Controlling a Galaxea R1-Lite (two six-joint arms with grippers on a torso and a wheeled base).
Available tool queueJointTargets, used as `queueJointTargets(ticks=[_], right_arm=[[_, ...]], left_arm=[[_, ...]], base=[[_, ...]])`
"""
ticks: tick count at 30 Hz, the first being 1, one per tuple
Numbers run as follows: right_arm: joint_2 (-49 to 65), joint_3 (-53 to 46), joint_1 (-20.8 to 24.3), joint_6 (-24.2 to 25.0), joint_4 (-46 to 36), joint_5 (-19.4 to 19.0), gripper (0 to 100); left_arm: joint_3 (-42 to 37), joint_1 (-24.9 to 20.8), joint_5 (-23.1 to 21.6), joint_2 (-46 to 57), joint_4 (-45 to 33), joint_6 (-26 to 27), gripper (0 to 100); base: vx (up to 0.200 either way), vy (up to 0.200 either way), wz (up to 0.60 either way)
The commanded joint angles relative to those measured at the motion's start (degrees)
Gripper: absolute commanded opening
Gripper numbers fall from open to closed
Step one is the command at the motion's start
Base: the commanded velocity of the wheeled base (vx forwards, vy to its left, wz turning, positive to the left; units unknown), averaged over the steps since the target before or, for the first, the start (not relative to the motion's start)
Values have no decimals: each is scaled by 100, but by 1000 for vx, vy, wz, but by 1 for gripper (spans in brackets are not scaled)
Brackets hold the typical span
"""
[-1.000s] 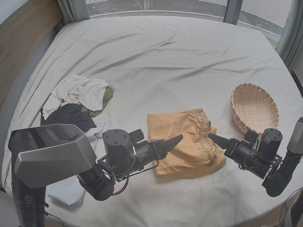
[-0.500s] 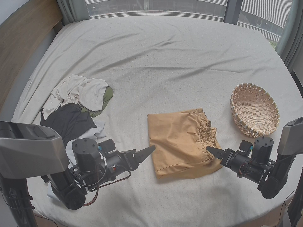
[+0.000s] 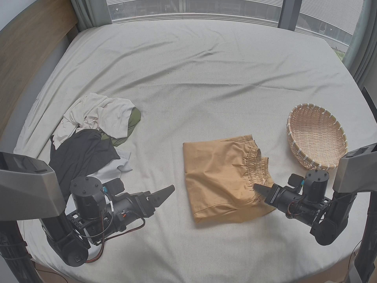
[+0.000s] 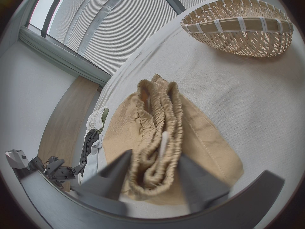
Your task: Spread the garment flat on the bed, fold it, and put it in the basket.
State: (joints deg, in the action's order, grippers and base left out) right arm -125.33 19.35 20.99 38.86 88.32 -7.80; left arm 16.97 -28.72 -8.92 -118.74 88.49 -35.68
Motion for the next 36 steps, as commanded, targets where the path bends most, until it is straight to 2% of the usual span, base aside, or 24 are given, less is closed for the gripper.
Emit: queueJointTargets(ticks=[1,9,13,21,22,26,32,36], right_arm=[[35,-27,-34,7,10,-2,0],[659,-317,-245,-46,1,-2,0],[633,-370,-403,-186,1,-11,0],[316,-361,-429,-221,1,-11,0],[308,-379,-429,-239,1,-11,100],[343,-423,-421,-239,1,59,100],[817,-994,-447,-274,1,156,100],[765,-1258,-596,-265,1,147,100]], left_arm=[[-89,16,5,35,1,140,100],[-203,33,5,0,1,474,100],[-203,104,5,-18,1,474,100],[-247,112,5,-36,1,474,100],[-247,104,5,-36,1,474,100],[-247,104,5,-79,1,474,100],[-256,95,13,-97,1,474,100],[-256,95,13,-97,1,474,100]], base=[[0,0,0],[0,0,0],[0,0,0],[0,0,0],[0,0,0],[0,0,0],[0,0,0],[0,0,0]])
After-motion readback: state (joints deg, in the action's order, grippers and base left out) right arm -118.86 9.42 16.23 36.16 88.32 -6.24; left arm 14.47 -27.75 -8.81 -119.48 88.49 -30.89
